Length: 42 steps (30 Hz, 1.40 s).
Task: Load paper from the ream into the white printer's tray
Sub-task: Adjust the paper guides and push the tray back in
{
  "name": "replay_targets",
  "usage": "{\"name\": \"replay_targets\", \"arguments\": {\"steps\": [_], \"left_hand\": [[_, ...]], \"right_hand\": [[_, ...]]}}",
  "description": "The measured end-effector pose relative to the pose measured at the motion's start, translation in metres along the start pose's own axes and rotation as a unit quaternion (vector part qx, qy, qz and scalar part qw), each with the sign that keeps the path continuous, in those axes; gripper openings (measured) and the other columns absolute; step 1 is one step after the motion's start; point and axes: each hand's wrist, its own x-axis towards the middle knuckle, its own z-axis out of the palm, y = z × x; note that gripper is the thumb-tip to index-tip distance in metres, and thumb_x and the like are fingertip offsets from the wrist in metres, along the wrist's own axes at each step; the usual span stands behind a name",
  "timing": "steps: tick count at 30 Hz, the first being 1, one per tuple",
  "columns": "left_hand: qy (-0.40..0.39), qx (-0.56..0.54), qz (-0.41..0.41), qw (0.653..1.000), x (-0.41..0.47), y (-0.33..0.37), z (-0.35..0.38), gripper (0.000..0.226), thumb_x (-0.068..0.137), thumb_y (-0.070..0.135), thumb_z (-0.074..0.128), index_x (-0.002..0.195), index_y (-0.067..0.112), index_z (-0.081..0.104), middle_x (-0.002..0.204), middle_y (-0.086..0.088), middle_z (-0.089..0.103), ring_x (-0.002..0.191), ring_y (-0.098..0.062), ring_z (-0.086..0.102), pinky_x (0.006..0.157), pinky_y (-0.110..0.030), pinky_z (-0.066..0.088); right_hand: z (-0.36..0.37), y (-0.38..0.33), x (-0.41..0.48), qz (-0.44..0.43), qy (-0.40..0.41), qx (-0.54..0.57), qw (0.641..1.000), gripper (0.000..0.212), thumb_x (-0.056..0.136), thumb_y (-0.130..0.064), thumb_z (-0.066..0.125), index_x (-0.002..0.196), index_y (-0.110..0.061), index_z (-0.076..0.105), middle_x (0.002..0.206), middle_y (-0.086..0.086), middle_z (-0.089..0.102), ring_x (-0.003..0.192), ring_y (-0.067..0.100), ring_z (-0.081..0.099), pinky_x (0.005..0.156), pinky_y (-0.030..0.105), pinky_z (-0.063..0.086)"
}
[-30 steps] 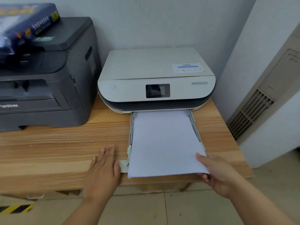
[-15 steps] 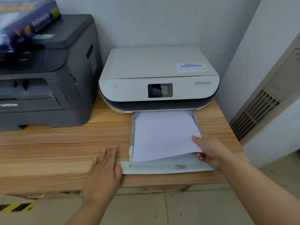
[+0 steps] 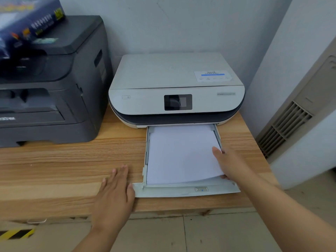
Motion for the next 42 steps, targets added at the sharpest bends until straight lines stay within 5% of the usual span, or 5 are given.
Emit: {"name": "replay_targets", "arguments": {"steps": [3, 9, 17, 24, 42], "left_hand": [[-0.003, 0.005, 0.001, 1.000, 0.000, -0.001, 0.001, 0.076, 0.077, 0.045, 0.001, 0.145, 0.018, 0.023, 0.151, 0.003, 0.031, 0.142, -0.014, 0.021, 0.114, -0.029, 0.008], [-0.004, 0.009, -0.001, 1.000, 0.000, -0.002, 0.003, 0.075, 0.078, 0.044, 0.003, 0.144, 0.017, 0.025, 0.151, 0.002, 0.033, 0.142, -0.015, 0.022, 0.115, -0.031, 0.010], [-0.011, 0.006, -0.004, 1.000, 0.001, -0.001, 0.002, 0.075, 0.078, 0.044, 0.006, 0.143, 0.016, 0.029, 0.149, 0.000, 0.036, 0.141, -0.017, 0.025, 0.115, -0.035, 0.015], [-0.018, 0.004, -0.002, 1.000, 0.000, 0.000, -0.001, 0.075, 0.078, 0.043, 0.005, 0.144, 0.017, 0.028, 0.150, 0.002, 0.035, 0.142, -0.016, 0.024, 0.115, -0.033, 0.012], [-0.113, -0.077, 0.092, 0.986, 0.021, 0.027, -0.042, 0.083, 0.078, 0.055, 0.057, 0.144, 0.037, 0.010, 0.152, 0.013, 0.028, 0.134, -0.009, 0.037, 0.098, -0.025, 0.038]], "right_hand": [[-0.012, 0.012, -0.005, -0.092, 0.053, -0.180, 0.978, 0.040, 0.095, -0.048, 0.029, 0.098, -0.017, 0.053, 0.077, 0.000, 0.059, 0.065, 0.015, 0.052, 0.057, 0.031, 0.041], [-0.028, 0.045, -0.012, -0.183, -0.027, -0.256, 0.949, 0.069, 0.083, -0.056, 0.054, 0.142, -0.033, 0.028, 0.145, -0.010, 0.040, 0.127, 0.011, 0.040, 0.094, 0.023, 0.034], [-0.029, 0.046, -0.015, -0.193, -0.028, -0.250, 0.948, 0.083, 0.076, -0.056, 0.063, 0.145, -0.034, 0.023, 0.125, -0.008, 0.057, 0.078, 0.003, 0.044, 0.068, 0.019, 0.037], [-0.030, 0.040, -0.016, -0.209, -0.021, -0.320, 0.924, 0.079, 0.080, -0.061, 0.054, 0.146, -0.032, 0.021, 0.085, -0.013, 0.050, 0.081, 0.011, 0.045, 0.053, 0.010, 0.027], [-0.033, 0.043, -0.014, -0.239, -0.028, -0.326, 0.914, 0.074, 0.083, -0.059, 0.050, 0.146, -0.036, 0.018, 0.132, -0.009, 0.053, 0.098, 0.008, 0.048, 0.055, 0.002, 0.022]]}}
